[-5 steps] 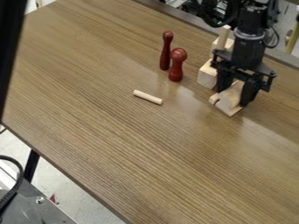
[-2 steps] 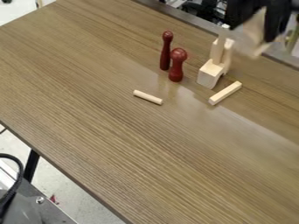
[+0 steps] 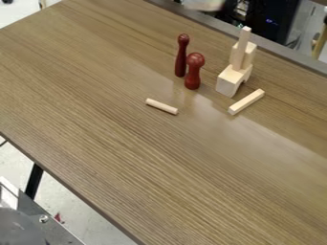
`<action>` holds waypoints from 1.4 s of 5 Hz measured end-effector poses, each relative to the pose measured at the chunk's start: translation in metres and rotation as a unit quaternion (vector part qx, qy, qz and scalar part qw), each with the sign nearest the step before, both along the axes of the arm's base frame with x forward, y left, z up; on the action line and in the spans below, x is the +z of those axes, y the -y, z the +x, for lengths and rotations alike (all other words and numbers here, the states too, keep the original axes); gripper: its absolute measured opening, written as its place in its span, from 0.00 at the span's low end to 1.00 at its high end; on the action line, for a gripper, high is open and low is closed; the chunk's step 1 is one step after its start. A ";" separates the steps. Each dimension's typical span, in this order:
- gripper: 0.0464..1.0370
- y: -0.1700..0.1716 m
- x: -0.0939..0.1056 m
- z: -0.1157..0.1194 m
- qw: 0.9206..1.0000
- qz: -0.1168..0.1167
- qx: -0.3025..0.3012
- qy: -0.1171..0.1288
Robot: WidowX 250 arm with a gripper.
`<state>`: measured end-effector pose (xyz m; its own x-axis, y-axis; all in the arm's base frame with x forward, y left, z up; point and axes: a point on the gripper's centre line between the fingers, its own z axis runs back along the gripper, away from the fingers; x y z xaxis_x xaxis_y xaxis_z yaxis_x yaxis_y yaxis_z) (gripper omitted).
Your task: Take the rectangle and put it on the left
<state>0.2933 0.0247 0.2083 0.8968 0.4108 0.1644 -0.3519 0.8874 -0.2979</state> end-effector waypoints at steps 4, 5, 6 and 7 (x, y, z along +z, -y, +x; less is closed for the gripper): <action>0.56 -0.039 -0.112 -0.057 0.974 0.028 0.217 -0.061; 0.56 -0.040 -0.140 -0.036 0.984 0.079 0.130 -0.089; 0.56 -0.047 -0.159 -0.023 0.985 0.084 0.104 -0.111; 0.61 -0.056 -0.175 -0.021 0.982 0.077 0.110 -0.134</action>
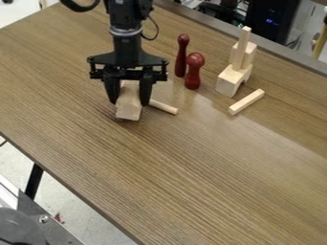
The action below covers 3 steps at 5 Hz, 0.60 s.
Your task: Take the rectangle and put it on the left
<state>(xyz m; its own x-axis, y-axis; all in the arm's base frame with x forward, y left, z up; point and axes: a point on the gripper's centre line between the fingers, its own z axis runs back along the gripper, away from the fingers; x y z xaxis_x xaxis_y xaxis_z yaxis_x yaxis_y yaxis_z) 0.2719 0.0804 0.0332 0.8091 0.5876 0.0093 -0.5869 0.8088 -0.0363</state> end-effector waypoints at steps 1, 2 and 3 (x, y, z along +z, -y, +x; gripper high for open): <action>0.87 -0.005 -0.005 0.003 1.000 -0.006 0.010 -0.008; 0.97 -0.003 0.004 0.005 1.000 -0.015 0.012 -0.003; 0.96 0.000 0.051 0.016 0.998 -0.015 0.016 0.053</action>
